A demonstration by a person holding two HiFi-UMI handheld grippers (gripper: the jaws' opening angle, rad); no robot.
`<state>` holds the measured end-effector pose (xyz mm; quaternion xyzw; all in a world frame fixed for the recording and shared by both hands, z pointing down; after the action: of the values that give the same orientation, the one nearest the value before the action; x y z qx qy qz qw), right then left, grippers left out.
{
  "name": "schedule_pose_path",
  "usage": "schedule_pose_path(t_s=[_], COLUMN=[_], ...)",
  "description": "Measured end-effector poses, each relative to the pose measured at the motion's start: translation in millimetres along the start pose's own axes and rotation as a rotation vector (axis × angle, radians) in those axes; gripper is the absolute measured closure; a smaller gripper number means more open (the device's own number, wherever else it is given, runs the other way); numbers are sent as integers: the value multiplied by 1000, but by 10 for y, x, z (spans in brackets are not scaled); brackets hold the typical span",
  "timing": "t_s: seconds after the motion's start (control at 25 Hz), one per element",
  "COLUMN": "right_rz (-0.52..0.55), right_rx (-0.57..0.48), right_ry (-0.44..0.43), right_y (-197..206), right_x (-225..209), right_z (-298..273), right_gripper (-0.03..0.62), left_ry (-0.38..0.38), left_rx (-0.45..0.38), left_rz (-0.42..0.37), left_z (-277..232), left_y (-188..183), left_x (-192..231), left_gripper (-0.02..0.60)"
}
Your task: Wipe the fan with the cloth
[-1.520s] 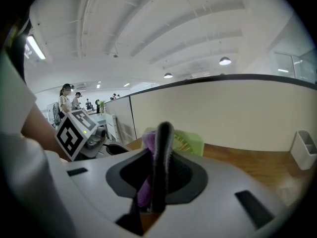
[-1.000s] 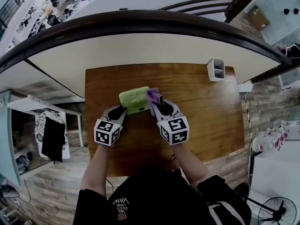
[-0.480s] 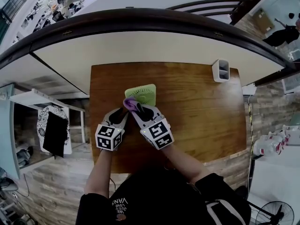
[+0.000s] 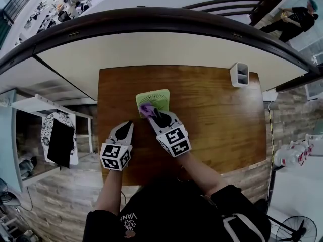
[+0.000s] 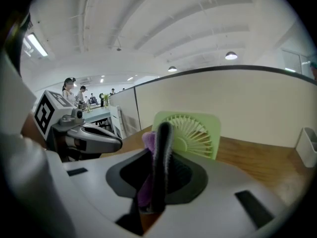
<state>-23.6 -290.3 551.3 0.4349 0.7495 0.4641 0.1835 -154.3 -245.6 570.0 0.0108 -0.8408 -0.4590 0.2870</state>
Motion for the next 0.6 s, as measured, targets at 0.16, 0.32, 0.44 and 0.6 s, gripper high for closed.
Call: schedule_pose_path(t_s=[0.16,0.32,0.44,0.6], right_rz=[-32,-67,-100,-130], right_rx=[9,22,36,48], right_ry=[53,110,157,205], right_y=[106,219,331,409], right_x=[-183,-360,-507,-635], right_z=[157,311,420,510], right_gripper=[510,510,510,510], left_ry=[33,50,57,58], left_rx=[-1,0,-2,-8], left_rz=[10,17,20,22], left_z=[-24,-24,-27,-5], left_y=[-10,-7,-10,-24], left_x=[-81,-134,-170,-200], left_gripper=[569,569,569,571])
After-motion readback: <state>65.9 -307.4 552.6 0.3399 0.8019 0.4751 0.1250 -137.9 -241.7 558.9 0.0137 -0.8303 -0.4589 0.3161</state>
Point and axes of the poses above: the fingertips, and each gripper's own axes: z backward along the fingers, x to its left, y out of its underside, the point moved 5 cm from there along z, backward along the fingers, and after that the axes turned 14 degrees about z, right-handed, at the moved point
